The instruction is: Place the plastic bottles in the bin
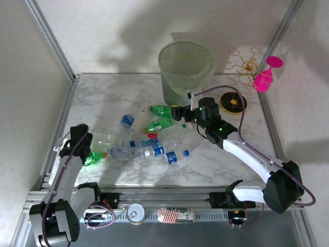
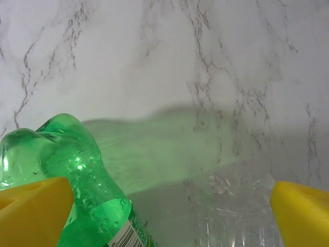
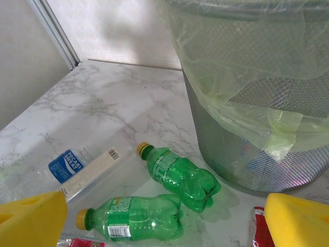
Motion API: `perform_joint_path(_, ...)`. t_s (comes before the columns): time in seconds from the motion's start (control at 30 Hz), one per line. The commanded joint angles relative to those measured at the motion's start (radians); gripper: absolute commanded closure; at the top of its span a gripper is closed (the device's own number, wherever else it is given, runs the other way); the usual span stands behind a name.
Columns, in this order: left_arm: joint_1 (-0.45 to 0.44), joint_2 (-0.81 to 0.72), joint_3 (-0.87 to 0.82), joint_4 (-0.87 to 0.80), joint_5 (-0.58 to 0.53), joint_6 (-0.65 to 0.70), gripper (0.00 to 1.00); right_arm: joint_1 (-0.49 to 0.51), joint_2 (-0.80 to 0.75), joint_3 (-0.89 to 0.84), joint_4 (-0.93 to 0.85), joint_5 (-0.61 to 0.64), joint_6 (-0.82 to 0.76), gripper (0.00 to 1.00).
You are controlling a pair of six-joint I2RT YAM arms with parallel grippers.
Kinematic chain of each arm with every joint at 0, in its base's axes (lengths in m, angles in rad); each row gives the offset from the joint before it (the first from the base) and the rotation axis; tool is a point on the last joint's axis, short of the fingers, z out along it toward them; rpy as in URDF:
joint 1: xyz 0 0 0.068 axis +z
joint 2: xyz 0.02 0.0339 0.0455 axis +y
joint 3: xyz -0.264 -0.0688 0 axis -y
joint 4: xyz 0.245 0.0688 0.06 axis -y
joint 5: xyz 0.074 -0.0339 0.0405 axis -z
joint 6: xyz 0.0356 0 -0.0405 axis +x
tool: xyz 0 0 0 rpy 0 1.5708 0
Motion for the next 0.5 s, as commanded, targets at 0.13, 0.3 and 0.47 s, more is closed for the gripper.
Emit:
perform_joint_path(0.13,0.007,0.078,-0.122,-0.080,0.069,-0.320,0.00,0.006,-0.030,-0.022,0.001,0.029,-0.001,0.01)
perform_joint_path(0.3,0.007,0.130,-0.118,-0.075,0.074,-0.295,0.01,0.006,-0.046,-0.031,-0.002,0.034,0.009,0.01)
perform_joint_path(0.47,0.007,0.090,-0.102,-0.057,0.065,-0.267,0.01,0.006,-0.053,-0.036,0.007,0.039,0.010,0.01)
